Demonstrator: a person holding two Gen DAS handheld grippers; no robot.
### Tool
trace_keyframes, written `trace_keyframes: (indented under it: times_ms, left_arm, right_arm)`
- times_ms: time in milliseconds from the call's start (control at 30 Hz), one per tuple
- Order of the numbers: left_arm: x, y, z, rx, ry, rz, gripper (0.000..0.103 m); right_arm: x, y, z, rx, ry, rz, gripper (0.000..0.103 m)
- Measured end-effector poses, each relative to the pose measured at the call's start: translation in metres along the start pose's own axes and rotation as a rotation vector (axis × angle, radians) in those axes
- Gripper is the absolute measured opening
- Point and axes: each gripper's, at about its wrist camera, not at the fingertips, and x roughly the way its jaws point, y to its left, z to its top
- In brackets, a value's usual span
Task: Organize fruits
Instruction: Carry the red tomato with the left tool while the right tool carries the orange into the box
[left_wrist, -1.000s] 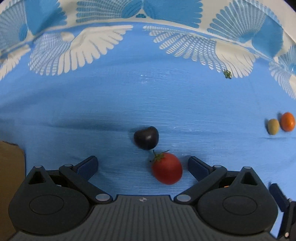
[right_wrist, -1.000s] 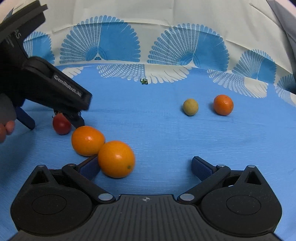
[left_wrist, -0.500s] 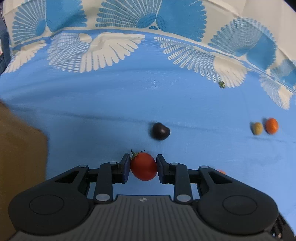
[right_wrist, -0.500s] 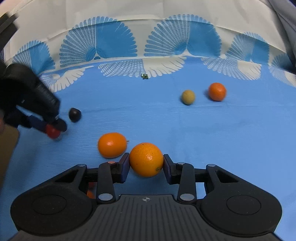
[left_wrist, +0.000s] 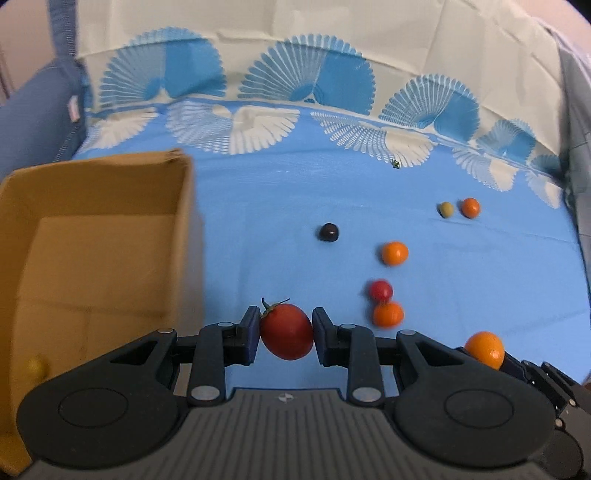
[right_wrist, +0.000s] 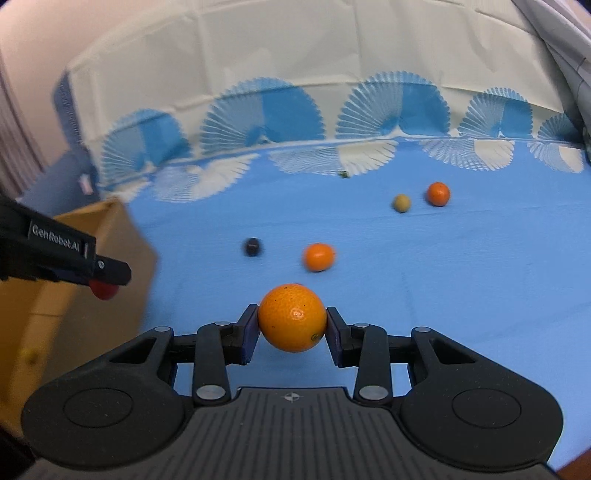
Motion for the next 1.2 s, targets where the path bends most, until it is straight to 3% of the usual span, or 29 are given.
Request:
trace_keyframes:
  times_ms: [267, 633, 933, 1200]
  left_arm:
    - [-0.084, 0.054, -0.05, -0.008, -0.061, 0.059, 0.034]
    - [-0.168, 0.129, -0.124, -0.084, -0.13, 0.084, 0.034]
    - [-0.2, 0.162, -0.176, -0.143, -0.155, 0.102, 0.034]
    - [-0.21, 0.168, -0.187, -0.139, -0.189, 0.105, 0.034]
  right_arm:
    - [-0.081, 0.063, -0.028, -0.046, -0.037, 0.087, 0.039]
    - [-0.149, 0.136, -0.079, -0.13, -0.028, 0.207, 0.039]
    - [-0.177, 0.177, -0.108, -0.21, -0.018, 0.259, 0.039]
    - [-0.182, 0.19, -0.111, -0.253, -0.022, 0.269, 0.039]
